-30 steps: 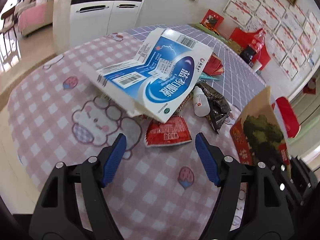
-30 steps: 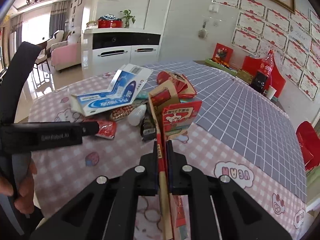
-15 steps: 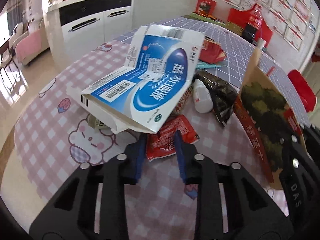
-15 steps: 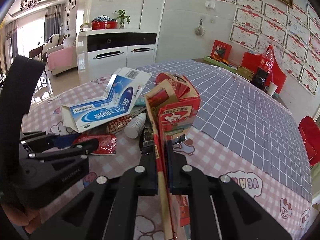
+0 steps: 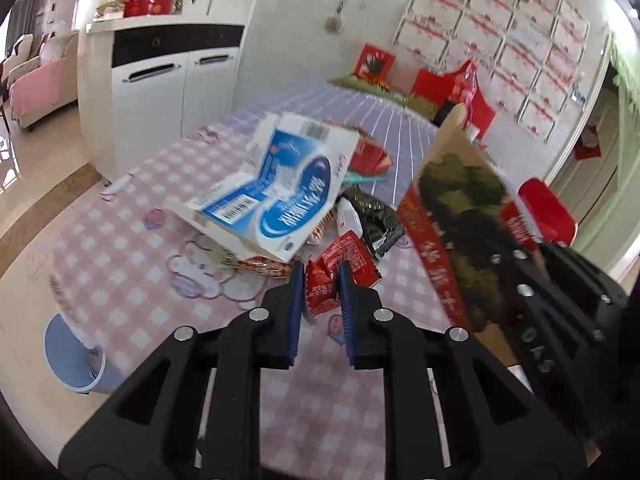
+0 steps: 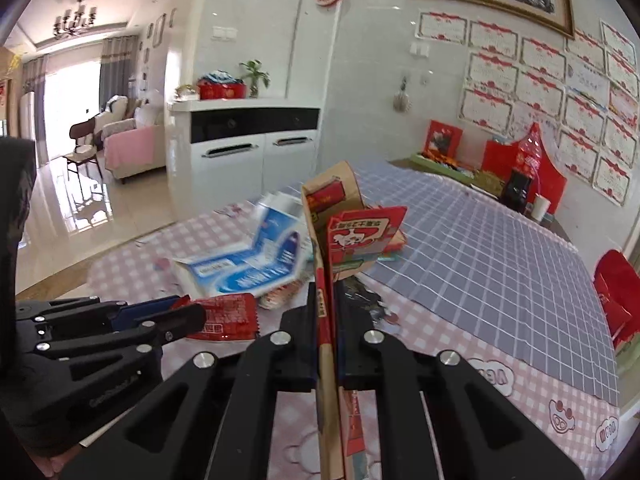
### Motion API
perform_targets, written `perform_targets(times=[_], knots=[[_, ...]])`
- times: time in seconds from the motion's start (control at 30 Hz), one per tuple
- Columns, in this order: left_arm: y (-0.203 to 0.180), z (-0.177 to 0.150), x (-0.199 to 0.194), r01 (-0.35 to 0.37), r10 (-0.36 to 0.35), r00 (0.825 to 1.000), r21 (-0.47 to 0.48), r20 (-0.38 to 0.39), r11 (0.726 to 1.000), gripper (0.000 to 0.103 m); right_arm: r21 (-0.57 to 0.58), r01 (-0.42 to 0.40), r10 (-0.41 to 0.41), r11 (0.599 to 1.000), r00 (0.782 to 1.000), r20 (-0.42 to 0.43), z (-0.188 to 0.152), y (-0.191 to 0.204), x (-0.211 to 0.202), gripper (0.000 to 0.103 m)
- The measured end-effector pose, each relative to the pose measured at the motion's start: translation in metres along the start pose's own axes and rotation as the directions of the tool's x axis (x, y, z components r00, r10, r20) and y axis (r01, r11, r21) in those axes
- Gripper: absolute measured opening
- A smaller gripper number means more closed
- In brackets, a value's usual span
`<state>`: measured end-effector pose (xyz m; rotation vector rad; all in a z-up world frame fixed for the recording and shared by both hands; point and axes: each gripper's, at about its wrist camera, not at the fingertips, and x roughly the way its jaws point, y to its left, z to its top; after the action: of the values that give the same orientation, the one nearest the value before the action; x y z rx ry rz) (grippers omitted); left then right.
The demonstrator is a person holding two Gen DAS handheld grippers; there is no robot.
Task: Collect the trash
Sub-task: 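Carry both items to the blue bin and open the left tool over it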
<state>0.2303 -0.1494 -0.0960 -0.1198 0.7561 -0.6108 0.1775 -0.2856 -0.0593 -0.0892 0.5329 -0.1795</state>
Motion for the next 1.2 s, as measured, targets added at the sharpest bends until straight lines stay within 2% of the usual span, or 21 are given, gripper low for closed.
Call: perform_targets(times=[0.2, 0.4, 0.53, 0.6, 0.73, 0.87, 1.0, 1.2], knots=[[0.039, -0.002, -0.058, -0.054, 0.059, 0.994, -0.063, 0.091, 0.997, 0.017, -0.043, -0.113, 0.114, 0.993, 0.993, 0.023, 0.015, 0.051, -0.014, 0.007], [0.109, -0.011, -0.118, -0.182, 0.209, 0.966, -0.172, 0.155, 0.968, 0.017, -0.123, -0.238, 0.242, 0.963, 0.97, 0.016, 0.032, 0.129, -0.015, 0.007], [0.164, -0.023, -0.149, -0.288, 0.335, 0.93, -0.268, 0.153, 0.92, 0.017, -0.17, -0.338, 0.343, 0.926, 0.939, -0.001, 0.042, 0.186, -0.012, 0.007], [0.195, -0.032, -0.163, -0.345, 0.404, 0.904, -0.319, 0.142, 0.883, 0.017, -0.207, -0.384, 0.389, 0.9, 0.921, -0.02, 0.045, 0.221, -0.007, 0.007], [0.244, -0.047, -0.177, -0.394, 0.471, 0.875, -0.4, 0.111, 0.827, 0.017, -0.242, -0.464, 0.461, 0.852, 0.884, -0.072, 0.045, 0.275, 0.006, 0.007], [0.296, -0.064, -0.175, -0.43, 0.508, 0.86, -0.472, 0.046, 0.77, 0.017, -0.26, -0.533, 0.517, 0.805, 0.846, -0.132, 0.041, 0.326, 0.024, 0.007], [0.342, -0.078, -0.159, -0.459, 0.522, 0.852, -0.517, -0.028, 0.722, 0.017, -0.264, -0.59, 0.555, 0.763, 0.807, -0.201, 0.03, 0.371, 0.05, 0.007], [0.401, -0.09, -0.126, -0.509, 0.535, 0.835, -0.548, -0.127, 0.664, 0.018, -0.235, -0.649, 0.583, 0.723, 0.757, -0.295, 0.011, 0.425, 0.106, 0.007]])
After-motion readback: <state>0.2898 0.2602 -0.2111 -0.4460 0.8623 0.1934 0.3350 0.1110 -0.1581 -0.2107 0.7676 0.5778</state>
